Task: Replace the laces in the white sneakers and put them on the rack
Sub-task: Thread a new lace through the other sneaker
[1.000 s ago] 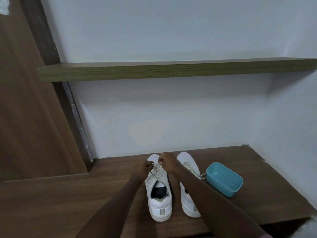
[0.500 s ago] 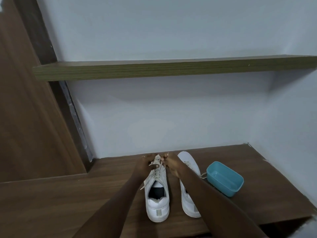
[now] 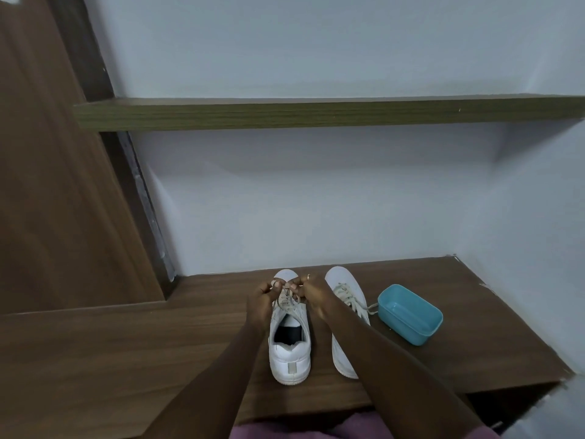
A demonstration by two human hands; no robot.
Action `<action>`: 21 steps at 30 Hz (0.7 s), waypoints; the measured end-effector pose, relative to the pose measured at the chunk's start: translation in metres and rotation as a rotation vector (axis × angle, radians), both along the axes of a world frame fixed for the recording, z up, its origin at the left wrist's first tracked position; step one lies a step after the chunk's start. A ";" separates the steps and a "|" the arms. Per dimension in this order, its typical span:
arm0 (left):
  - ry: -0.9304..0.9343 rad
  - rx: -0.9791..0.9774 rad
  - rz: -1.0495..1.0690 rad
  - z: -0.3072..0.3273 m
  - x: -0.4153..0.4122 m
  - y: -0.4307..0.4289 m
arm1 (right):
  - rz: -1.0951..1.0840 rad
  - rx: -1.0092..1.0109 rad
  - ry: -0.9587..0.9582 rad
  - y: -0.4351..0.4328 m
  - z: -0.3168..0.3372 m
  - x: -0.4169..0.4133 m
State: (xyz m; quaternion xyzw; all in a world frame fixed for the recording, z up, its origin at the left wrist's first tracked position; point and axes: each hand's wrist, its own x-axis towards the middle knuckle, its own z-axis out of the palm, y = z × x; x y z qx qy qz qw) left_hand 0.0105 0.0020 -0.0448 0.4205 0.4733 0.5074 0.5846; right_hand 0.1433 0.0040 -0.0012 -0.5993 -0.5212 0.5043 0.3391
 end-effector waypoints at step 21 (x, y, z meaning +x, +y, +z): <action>-0.243 -0.242 0.445 -0.028 -0.021 -0.004 | -0.236 0.110 -0.858 -0.025 -0.013 0.020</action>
